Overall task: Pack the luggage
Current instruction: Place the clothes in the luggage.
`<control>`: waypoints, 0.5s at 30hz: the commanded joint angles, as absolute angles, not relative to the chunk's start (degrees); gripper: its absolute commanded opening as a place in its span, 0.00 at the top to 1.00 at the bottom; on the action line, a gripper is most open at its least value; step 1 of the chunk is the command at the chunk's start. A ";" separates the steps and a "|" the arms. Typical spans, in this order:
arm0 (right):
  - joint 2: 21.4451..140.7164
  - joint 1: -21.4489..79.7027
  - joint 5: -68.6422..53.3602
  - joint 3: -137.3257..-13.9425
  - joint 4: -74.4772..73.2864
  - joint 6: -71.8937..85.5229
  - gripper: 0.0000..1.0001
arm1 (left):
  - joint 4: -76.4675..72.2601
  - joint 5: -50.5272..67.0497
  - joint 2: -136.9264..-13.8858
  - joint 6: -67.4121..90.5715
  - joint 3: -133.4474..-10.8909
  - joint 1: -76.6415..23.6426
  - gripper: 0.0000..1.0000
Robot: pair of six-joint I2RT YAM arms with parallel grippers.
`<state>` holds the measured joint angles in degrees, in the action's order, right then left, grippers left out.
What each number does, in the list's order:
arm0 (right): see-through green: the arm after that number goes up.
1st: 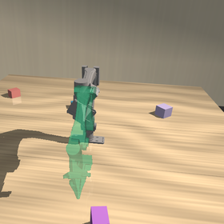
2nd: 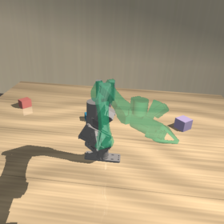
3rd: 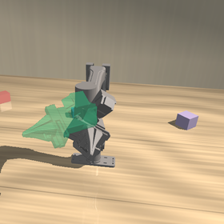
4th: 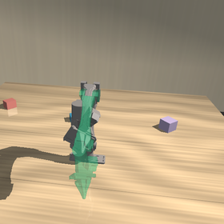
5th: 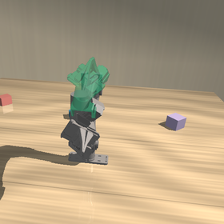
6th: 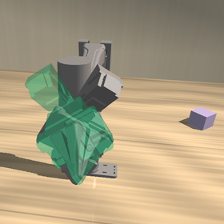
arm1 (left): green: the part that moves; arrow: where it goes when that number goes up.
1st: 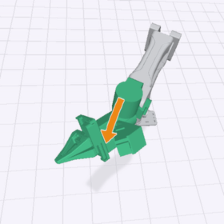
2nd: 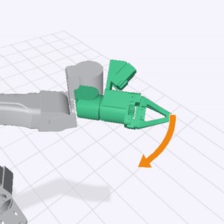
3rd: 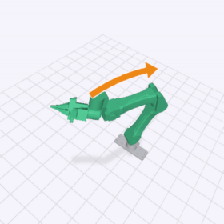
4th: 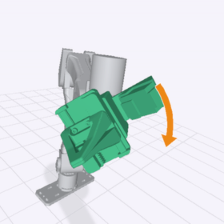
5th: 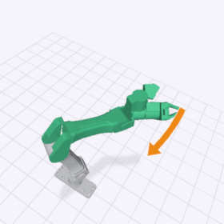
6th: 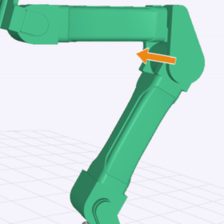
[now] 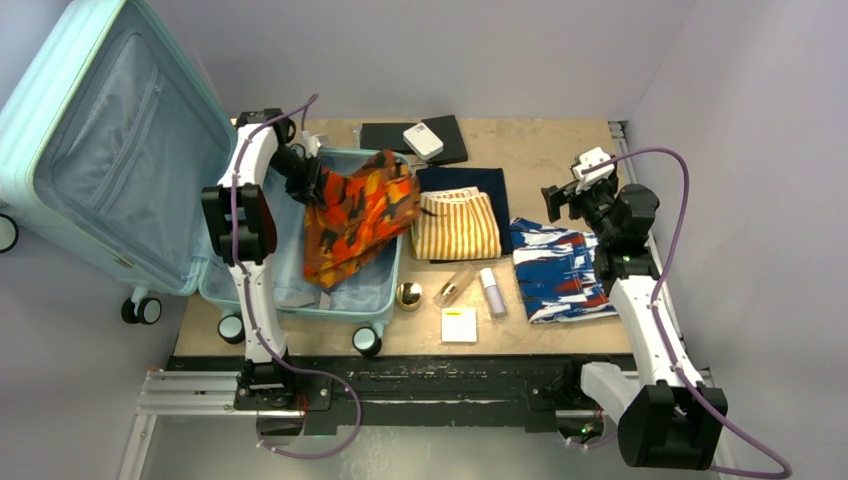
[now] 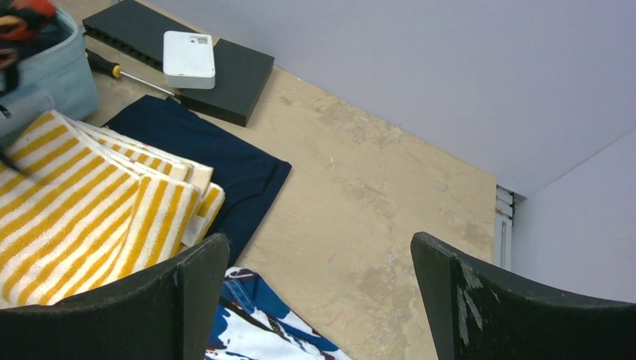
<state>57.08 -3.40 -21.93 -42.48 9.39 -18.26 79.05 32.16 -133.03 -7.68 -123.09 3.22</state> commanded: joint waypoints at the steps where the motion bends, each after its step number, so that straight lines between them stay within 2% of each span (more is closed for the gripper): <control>1: 55.94 -3.34 -21.16 -42.02 12.48 -18.91 0.05 | 82.22 19.21 -133.41 -13.21 -124.84 5.71 0.96; 6: 54.94 -3.38 -21.55 -41.72 12.71 -19.07 0.05 | 82.18 11.92 -134.60 -15.33 -123.21 5.99 0.97; 15: 54.42 -3.34 -22.30 -40.85 13.36 -18.98 0.05 | 78.33 1.39 -135.50 -13.83 -128.54 8.39 0.94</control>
